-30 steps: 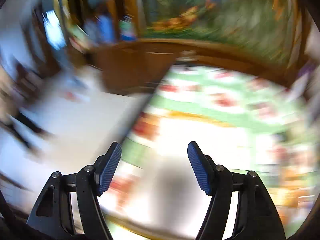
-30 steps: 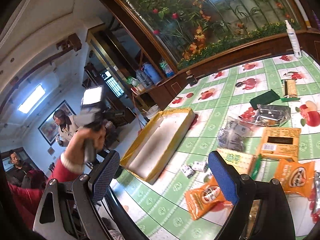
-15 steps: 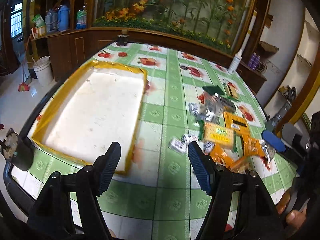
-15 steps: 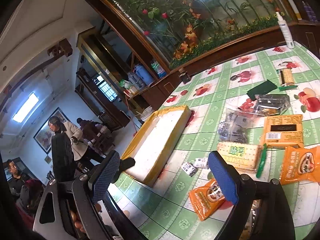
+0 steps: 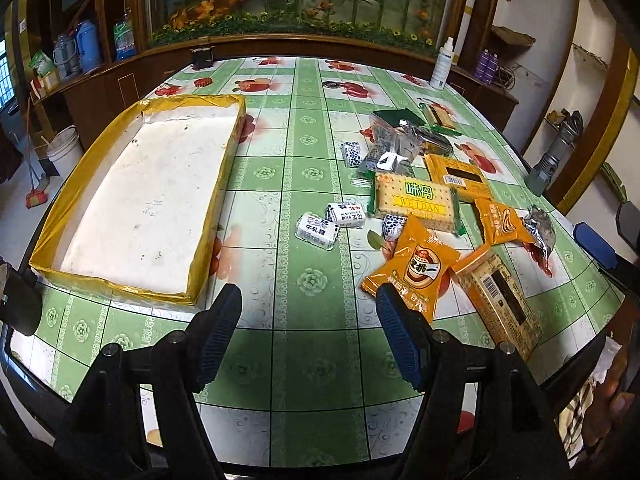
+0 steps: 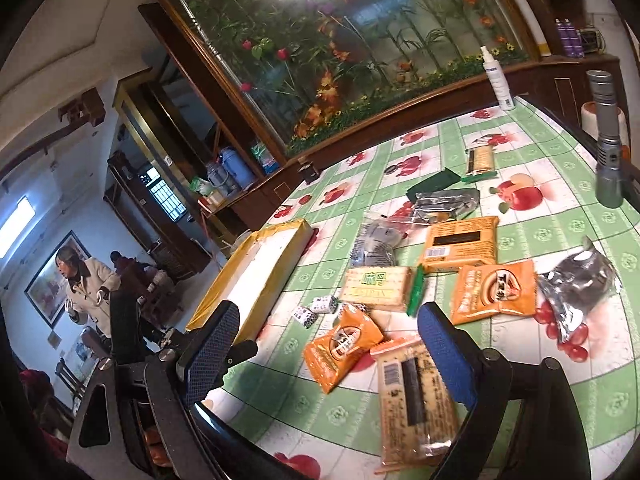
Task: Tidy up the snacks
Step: 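Grasp the orange snack pouch with the left tool while the right tool grasps the beige barcode biscuit pack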
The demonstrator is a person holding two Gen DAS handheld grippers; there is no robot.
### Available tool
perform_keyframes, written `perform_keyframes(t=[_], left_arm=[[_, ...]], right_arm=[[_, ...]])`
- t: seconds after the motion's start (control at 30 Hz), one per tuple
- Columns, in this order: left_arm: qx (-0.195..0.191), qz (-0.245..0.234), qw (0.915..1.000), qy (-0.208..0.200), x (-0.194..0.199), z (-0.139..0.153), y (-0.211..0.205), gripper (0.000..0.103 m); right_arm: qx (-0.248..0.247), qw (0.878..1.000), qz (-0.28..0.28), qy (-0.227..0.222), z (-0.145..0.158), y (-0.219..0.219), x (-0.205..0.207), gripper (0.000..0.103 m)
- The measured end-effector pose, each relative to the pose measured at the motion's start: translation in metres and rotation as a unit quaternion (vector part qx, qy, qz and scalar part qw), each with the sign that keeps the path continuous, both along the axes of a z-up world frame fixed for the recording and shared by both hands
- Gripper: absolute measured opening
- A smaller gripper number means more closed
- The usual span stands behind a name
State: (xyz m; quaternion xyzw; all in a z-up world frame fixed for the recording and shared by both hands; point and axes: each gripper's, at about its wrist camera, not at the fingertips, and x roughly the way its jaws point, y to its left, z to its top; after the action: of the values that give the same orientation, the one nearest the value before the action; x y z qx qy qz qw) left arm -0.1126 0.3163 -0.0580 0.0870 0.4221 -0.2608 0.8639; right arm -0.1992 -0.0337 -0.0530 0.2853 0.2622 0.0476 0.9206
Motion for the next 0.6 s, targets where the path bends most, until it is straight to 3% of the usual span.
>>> perform_keyframes(t=[0.07, 0.13, 0.23, 0.3, 0.4, 0.6], left_arm=[[0.011, -0.002, 0.9999, -0.005, 0.007, -0.008, -0.043, 0.069], [0.017, -0.005, 0.9997, -0.017, -0.002, 0.004, -0.067, 0.069], [0.020, -0.023, 0.9993, -0.024, -0.014, 0.019, -0.082, 0.069], [0.019, -0.034, 0.9989, -0.028, -0.019, 0.026, -0.087, 0.069], [0.035, -0.050, 0.9971, -0.045, -0.024, 0.025, -0.095, 0.069], [0.025, -0.088, 0.9956, -0.019, -0.020, 0.019, -0.104, 0.069]], right_arm=[[0.023, 1.000, -0.003, -0.016, -0.002, -0.005, -0.004, 0.093], [0.054, 0.998, 0.001, -0.024, -0.004, -0.009, -0.005, 0.093], [0.085, 0.996, 0.003, -0.009, -0.007, -0.014, -0.001, 0.094], [0.056, 0.998, 0.000, 0.016, -0.007, -0.010, 0.000, 0.094], [-0.032, 0.998, -0.013, 0.048, -0.004, 0.005, -0.001, 0.094], [-0.095, 0.991, -0.012, 0.096, -0.015, 0.018, -0.001, 0.094]])
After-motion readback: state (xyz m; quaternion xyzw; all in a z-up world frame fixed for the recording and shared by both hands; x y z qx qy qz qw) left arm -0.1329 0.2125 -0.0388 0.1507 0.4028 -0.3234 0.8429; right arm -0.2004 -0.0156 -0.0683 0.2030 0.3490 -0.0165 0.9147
